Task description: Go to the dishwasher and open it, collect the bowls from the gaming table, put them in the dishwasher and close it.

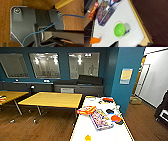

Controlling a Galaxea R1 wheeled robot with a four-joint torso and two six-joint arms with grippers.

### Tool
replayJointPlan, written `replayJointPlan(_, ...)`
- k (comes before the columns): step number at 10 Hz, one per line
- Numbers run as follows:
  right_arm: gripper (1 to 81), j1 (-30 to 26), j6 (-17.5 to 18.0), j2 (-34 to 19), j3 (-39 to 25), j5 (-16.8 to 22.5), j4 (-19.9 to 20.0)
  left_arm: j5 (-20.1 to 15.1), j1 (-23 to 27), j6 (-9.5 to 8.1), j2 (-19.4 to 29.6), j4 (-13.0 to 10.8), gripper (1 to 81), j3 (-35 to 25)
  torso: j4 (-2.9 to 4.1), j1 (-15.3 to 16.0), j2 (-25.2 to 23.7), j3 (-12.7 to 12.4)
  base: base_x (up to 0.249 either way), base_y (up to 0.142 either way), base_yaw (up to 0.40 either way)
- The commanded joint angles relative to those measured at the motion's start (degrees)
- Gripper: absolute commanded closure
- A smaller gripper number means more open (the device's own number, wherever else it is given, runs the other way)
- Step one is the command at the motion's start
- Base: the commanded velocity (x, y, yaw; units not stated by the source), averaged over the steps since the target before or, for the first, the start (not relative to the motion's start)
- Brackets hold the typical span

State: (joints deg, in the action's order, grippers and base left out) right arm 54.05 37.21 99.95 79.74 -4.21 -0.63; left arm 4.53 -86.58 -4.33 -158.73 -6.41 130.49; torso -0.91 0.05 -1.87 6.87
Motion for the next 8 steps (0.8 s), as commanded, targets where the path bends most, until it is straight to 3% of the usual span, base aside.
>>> replayJointPlan(1, 1.0, -7.5, 1.0, -2.7, 0.7, 4.4, 0.2, -2.8, 2.5, 0.11, 0.7, 0.3, 1.0, -0.5, 0.00, 0.0, 0.0, 5.1, 0.000, 0.000, 0.000)
replayJointPlan(2, 1.0, -8.3, 1.1, -2.6, 0.6, 4.4, 0.2, -2.7, 2.4, 0.11, 0.7, 0.2, 1.0, -0.5, 0.00, 0.0, 0.0, 7.2, 0.000, 0.000, 0.000)
replayJointPlan(4, 1.0, -10.6, 2.0, -2.3, 0.6, 4.4, 0.4, -2.8, 2.4, 0.11, 0.5, 0.2, 1.0, -0.2, 0.00, 0.0, 0.1, 5.2, 0.000, 0.000, 0.000)
replayJointPlan(8, 1.0, -16.3, 4.5, 1.5, 2.3, 4.9, 0.2, -2.8, 2.4, 0.11, 0.3, 0.3, 1.0, 0.1, 0.00, 0.1, 0.1, 6.5, 0.000, 0.000, 0.000)
